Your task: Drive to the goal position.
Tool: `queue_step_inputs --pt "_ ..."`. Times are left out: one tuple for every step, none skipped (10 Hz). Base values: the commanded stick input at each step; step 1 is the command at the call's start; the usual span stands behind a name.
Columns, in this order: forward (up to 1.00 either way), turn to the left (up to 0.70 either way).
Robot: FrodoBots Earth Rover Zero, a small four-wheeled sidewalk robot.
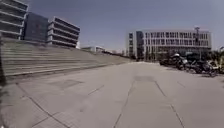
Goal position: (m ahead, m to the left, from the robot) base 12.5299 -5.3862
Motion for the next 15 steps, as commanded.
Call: queue_step_inputs --pt "1.00 0.00" --pt "1.00 0.00" --pt "1.00 0.00" --pt "1.00 0.00" --pt "1.00 0.00" --pt "1.00 0.00" --pt "1.00 0.00" --pt "1.00 0.00" --pt "1.00 0.00" --pt "1.00 0.00" --pt "1.00 0.00" --pt "1.00 0.00" --pt "1.00 0.00" --pt "1.00 0.00" --pt "1.00 0.00"
